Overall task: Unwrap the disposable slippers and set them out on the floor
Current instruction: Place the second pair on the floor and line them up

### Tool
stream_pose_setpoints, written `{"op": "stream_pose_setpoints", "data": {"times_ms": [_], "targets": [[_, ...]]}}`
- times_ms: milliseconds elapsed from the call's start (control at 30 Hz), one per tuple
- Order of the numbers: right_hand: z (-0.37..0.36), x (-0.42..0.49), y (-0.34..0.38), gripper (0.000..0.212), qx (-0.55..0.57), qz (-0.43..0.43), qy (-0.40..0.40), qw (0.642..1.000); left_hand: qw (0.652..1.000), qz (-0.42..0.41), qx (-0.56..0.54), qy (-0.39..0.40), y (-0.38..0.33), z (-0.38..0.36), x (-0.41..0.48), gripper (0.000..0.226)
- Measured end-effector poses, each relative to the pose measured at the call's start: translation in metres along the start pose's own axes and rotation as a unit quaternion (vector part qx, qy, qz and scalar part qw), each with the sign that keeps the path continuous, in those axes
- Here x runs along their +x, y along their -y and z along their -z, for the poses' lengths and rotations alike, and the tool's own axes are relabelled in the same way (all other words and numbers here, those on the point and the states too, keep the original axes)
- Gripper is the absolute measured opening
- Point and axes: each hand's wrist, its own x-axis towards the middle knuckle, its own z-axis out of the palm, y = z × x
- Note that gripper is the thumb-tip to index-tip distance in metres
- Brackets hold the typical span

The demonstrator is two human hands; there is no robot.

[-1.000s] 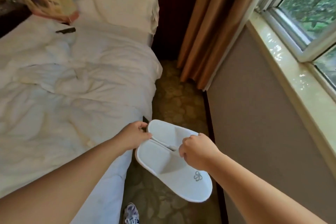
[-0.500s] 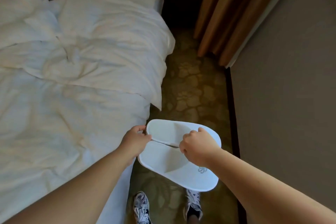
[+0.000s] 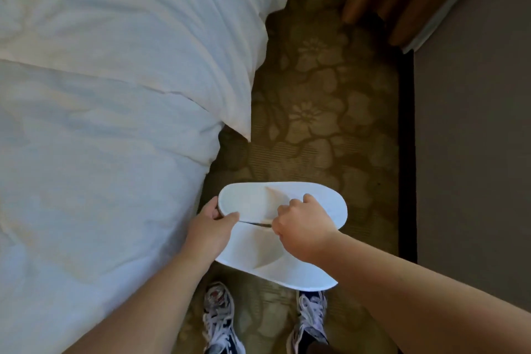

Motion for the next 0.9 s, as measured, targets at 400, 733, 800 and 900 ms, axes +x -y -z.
{"op": "stream_pose_setpoints", "data": {"times_ms": [400, 733, 800, 900], "targets": [[-0.215, 0.163, -0.046, 0.024, -0.001, -0.050, -0.029, 0.998, 0.995, 0.023, 0.065, 0.072, 0.080, -0.079, 0.234, 0.050], [-0.300, 0.217, -0.043, 0.027, 0.057, -0.064, 0.009, 0.996, 0.971, 0.053, 0.201, 0.118, 0.054, -0.084, 0.327, 0.073], [-0.301, 0.220, -0.044, 0.033, 0.112, -0.062, 0.024, 0.991, 0.971, 0.064, 0.193, 0.123, 0.055, -0.088, 0.326, 0.070], [-0.298, 0.222, -0.055, 0.041, 0.243, -0.106, -0.027, 0.964, 0.973, 0.069, 0.182, 0.128, 0.058, -0.090, 0.323, 0.067]]}}
